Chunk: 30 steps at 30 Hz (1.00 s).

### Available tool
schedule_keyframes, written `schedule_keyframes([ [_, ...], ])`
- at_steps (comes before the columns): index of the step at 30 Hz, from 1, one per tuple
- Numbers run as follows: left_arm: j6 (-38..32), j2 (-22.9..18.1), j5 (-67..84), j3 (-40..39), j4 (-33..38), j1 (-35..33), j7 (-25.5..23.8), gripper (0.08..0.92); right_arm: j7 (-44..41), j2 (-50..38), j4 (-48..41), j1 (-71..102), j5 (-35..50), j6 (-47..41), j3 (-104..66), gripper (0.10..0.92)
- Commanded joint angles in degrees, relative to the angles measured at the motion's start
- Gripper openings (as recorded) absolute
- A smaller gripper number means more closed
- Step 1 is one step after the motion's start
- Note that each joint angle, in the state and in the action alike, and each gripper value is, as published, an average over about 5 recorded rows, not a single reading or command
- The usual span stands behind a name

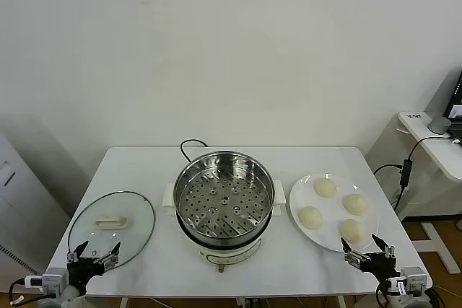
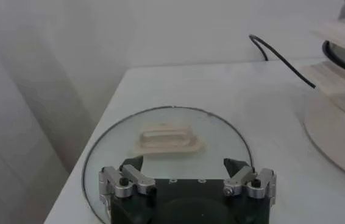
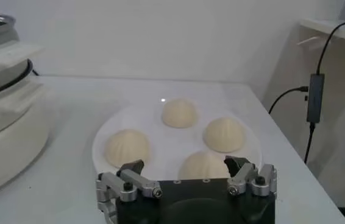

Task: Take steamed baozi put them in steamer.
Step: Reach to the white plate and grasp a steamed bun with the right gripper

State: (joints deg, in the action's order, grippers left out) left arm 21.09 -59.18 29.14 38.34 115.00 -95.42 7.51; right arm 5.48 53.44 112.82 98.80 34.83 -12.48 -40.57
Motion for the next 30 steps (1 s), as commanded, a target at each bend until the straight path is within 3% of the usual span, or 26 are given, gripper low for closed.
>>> schedule_keyframes([
  [1, 0.1, 0.0, -0.1, 0.0, 0.2, 0.0, 0.0, 0.823, -0.5, 0.0, -0.1, 0.0, -0.4, 0.1, 0.0, 0.823],
  [4, 0.0, -0.1, -0.3, -0.1, 0.3, -0.1, 0.0, 0.823, -2.1, -0.2, -0.4, -0.3, -2.8, 0.9, -0.4, 0.823],
  [9, -0.2, -0.1, -1.0, -0.1, 0.3, -0.4, -0.1, 0.823, -6.6, -1.6, -2.7, -3.3, -20.1, 5.8, -3.4, 0.823],
  [22, -0.2, -0.6, -2.0, -0.3, 1.0, -0.5, -0.2, 0.823, -12.9, -12.9, -11.4, -20.0, -54.2, 11.2, -1.4, 0.823],
  [30, 0.0, -1.2, -3.1, -1.0, 1.3, -0.3, -0.3, 0.823, -35.9, -18.9, -18.2, -36.1, -58.1, 14.1, 7.2, 0.823],
])
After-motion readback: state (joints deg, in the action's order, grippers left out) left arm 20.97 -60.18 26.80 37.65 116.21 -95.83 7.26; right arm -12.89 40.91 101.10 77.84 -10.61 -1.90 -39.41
